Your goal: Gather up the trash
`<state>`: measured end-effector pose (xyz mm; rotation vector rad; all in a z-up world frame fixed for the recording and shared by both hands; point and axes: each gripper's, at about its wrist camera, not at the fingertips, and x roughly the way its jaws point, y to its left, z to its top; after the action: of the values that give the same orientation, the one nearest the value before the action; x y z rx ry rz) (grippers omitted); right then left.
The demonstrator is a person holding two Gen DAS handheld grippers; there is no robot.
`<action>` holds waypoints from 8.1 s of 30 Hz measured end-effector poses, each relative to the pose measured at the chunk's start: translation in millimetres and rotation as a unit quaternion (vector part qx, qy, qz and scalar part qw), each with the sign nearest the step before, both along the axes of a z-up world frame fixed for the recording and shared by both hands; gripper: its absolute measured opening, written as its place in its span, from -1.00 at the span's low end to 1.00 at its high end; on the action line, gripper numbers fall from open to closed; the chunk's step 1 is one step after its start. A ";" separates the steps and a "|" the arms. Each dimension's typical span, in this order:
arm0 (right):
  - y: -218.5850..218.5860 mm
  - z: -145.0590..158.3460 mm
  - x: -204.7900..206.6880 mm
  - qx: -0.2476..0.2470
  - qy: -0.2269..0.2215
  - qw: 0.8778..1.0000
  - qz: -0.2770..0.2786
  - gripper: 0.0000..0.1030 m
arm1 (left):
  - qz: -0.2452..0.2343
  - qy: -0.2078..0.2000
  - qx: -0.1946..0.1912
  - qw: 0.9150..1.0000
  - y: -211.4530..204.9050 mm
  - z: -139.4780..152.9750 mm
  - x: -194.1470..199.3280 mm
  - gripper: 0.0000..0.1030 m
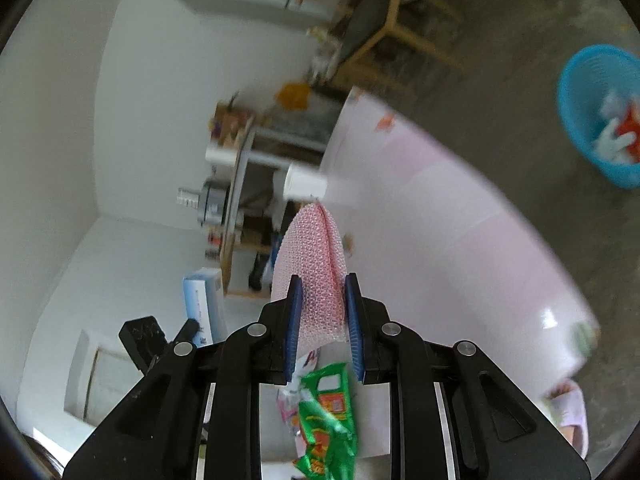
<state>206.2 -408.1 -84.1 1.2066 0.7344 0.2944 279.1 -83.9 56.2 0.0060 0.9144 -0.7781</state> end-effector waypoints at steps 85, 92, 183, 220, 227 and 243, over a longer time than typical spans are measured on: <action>262.4 -67.5 -18.5 -0.194 0.102 0.918 0.330 0.42 | 0.449 0.018 -0.091 0.889 322.3 -125.4 -269.8 0.69; 286.4 -60.5 -17.8 -0.207 0.109 0.903 0.360 0.02 | 0.439 0.023 -0.095 0.893 315.2 -144.7 -261.3 0.69; 443.8 -52.3 242.8 -0.265 0.229 0.867 0.355 0.40 | 0.336 0.089 0.172 0.922 350.7 -160.9 40.2 0.74; 489.5 -57.2 225.7 -0.439 0.166 0.761 0.447 0.26 | 0.364 0.083 0.175 0.911 337.5 -156.8 28.3 0.73; 491.3 -56.5 223.7 -0.435 0.165 0.763 0.449 0.31 | 0.361 0.085 0.169 0.913 337.8 -154.6 27.6 0.73; 469.0 -45.5 212.7 -0.410 0.150 0.775 0.456 0.36 | 0.311 0.114 0.023 0.943 363.4 -134.7 15.5 0.74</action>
<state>418.9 60.9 -129.7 -0.0289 1.5166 0.5041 294.5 279.4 -78.5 -0.3242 1.0745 -0.1669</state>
